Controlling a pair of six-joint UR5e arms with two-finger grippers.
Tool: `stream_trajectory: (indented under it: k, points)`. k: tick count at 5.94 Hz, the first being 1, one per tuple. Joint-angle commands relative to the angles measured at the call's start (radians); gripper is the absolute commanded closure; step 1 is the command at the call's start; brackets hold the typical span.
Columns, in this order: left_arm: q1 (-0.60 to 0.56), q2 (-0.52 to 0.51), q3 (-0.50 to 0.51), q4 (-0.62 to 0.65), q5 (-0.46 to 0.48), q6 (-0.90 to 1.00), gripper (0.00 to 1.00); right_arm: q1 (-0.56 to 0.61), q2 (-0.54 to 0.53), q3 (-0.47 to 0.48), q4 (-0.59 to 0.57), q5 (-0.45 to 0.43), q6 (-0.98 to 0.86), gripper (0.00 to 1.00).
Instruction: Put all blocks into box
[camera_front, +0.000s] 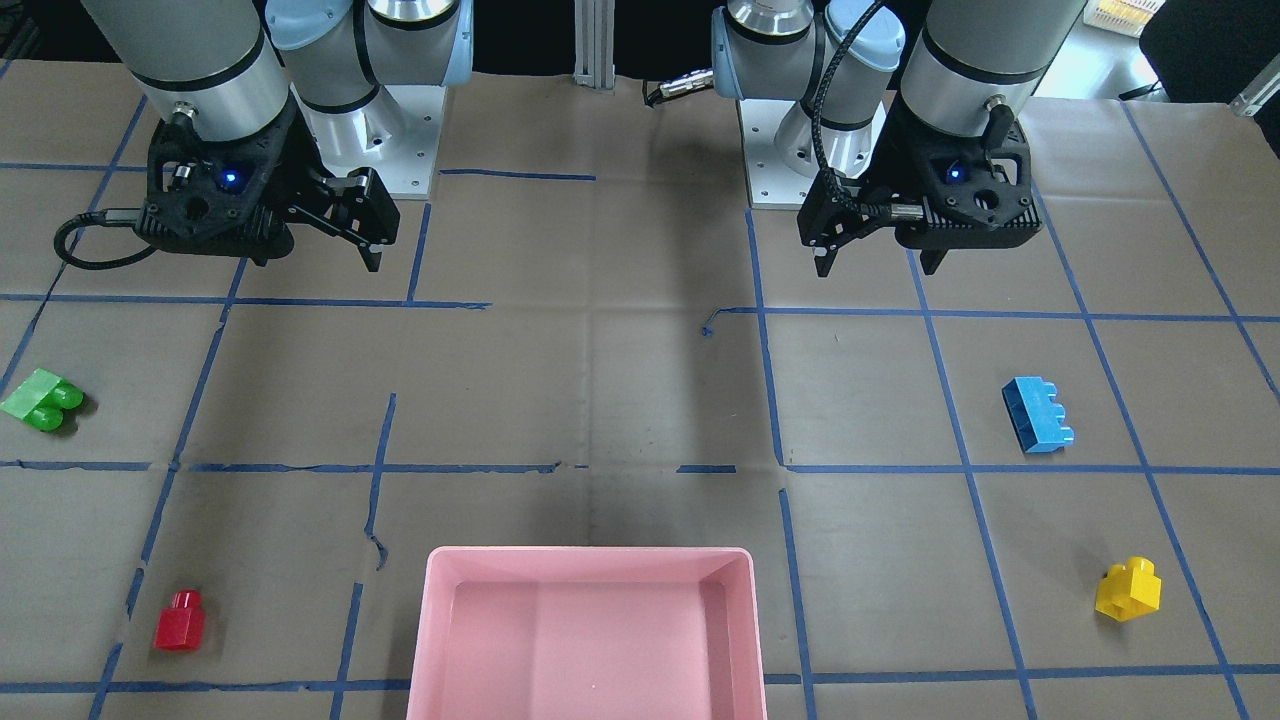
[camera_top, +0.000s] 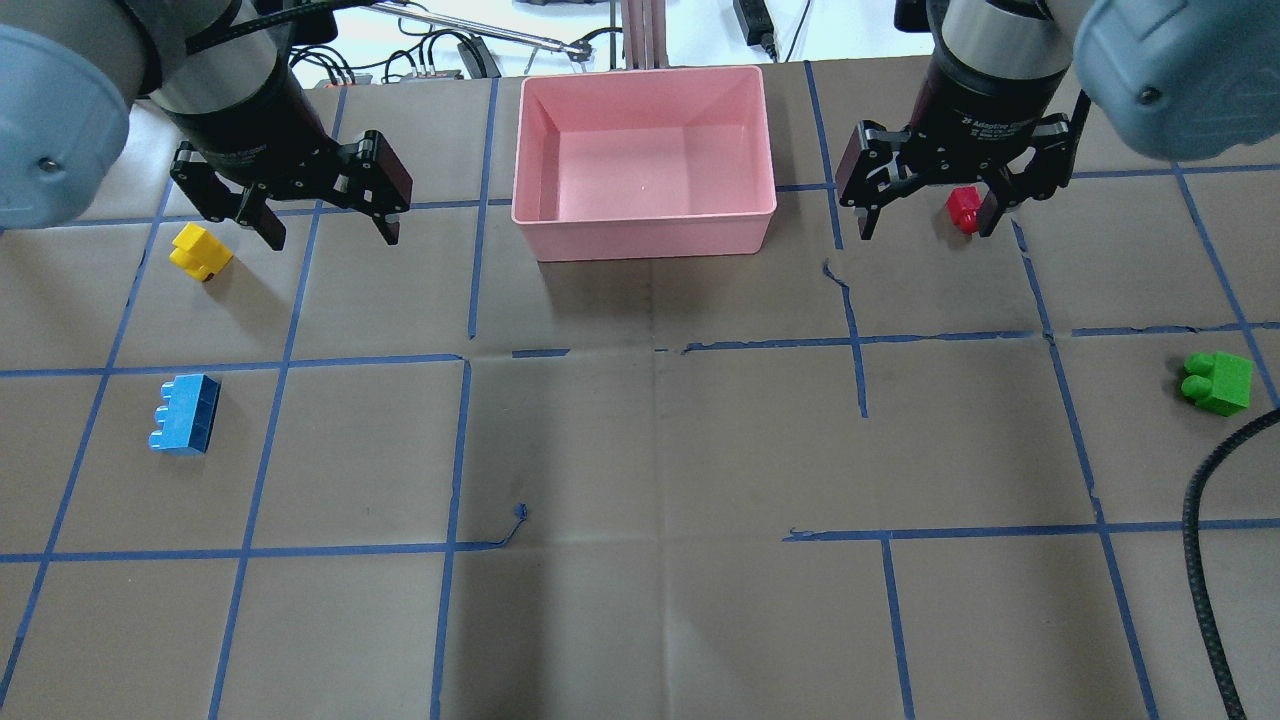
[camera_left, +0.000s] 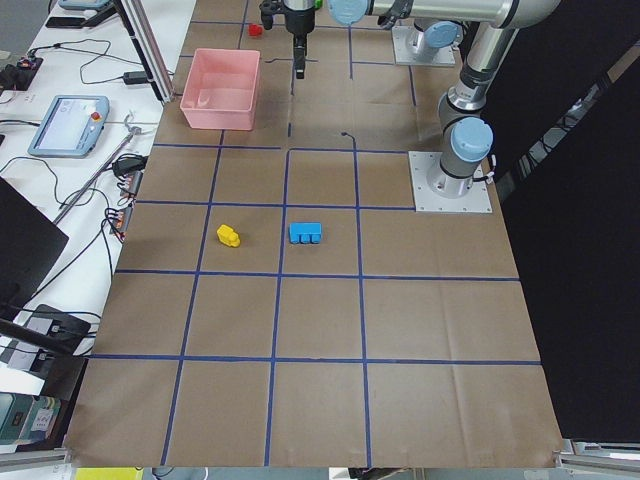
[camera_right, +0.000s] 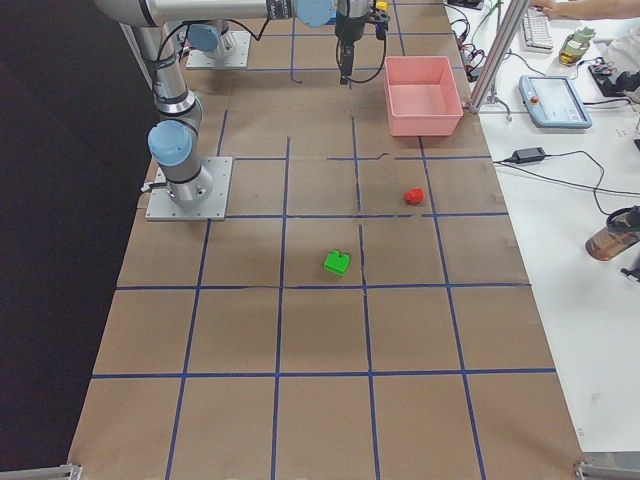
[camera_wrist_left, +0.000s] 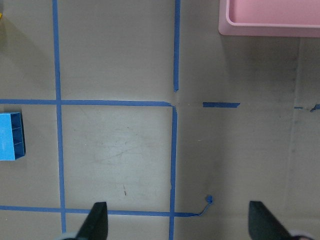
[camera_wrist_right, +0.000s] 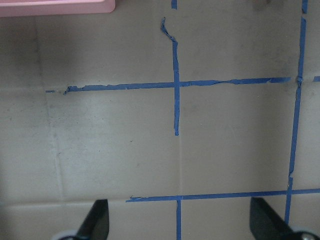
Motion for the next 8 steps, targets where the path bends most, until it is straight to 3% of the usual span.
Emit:
stream_trajectory:
  k: [1,3,6,8]
  points:
    - [0.007,0.002,-0.001,0.0,0.0,0.0,0.0,0.0,0.0,0.0,0.0,0.0,0.0,0.0]
    - [0.092,-0.001,0.019,-0.002,-0.012,0.031,0.0,0.0,0.0,0.0,0.0,0.0,0.0,0.0]
    - [0.362,-0.016,-0.008,-0.003,-0.004,0.271,0.01,0.0,0.002,0.0,-0.002,0.0,0.0,0.0]
    - [0.462,-0.06,-0.051,0.036,-0.006,0.412,0.01,-0.082,0.009,0.003,-0.009,-0.014,-0.128,0.0]
